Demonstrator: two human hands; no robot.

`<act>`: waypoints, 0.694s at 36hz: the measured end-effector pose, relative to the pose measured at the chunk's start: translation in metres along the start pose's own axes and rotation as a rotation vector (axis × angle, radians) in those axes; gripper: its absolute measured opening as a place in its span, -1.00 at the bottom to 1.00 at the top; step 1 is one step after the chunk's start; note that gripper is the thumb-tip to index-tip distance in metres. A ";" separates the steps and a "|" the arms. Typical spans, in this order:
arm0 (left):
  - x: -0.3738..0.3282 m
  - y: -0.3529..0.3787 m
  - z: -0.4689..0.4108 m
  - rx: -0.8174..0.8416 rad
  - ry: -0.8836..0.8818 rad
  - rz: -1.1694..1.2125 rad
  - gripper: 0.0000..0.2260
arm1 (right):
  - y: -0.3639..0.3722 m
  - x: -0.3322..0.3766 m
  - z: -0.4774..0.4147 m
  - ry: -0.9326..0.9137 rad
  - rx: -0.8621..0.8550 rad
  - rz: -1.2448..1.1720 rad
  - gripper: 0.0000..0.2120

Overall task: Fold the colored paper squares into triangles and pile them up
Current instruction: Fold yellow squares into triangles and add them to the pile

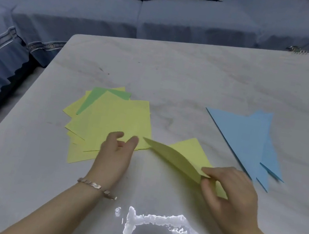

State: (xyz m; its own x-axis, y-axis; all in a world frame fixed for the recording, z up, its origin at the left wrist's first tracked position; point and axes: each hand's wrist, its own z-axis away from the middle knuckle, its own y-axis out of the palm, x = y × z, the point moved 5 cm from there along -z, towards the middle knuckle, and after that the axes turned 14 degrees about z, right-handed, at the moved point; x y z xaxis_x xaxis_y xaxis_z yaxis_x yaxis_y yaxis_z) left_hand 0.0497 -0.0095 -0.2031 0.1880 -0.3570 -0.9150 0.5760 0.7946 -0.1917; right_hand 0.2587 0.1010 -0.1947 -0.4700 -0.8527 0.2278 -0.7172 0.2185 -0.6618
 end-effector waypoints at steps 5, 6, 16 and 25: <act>-0.008 0.038 0.003 0.289 -0.365 0.237 -0.56 | 0.004 0.018 -0.009 -0.174 0.049 -0.110 -0.90; -0.011 0.042 0.000 0.309 -0.368 0.242 -0.61 | 0.007 0.024 -0.009 -0.234 0.078 -0.137 -0.91; -0.030 0.034 -0.029 0.218 -0.107 0.093 -0.70 | 0.045 -0.009 0.024 -0.158 0.430 -0.012 -0.53; -0.023 0.021 -0.042 0.175 0.126 -0.372 -0.64 | 0.029 -0.010 0.006 -0.355 0.449 -0.202 -0.77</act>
State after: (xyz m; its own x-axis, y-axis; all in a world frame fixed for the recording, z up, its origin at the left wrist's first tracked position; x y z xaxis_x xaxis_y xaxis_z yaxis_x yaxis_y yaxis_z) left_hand 0.0243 0.0353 -0.2012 -0.1504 -0.5321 -0.8332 0.7149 0.5236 -0.4635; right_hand 0.2457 0.1128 -0.2198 -0.0914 -0.9796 0.1788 -0.4507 -0.1194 -0.8847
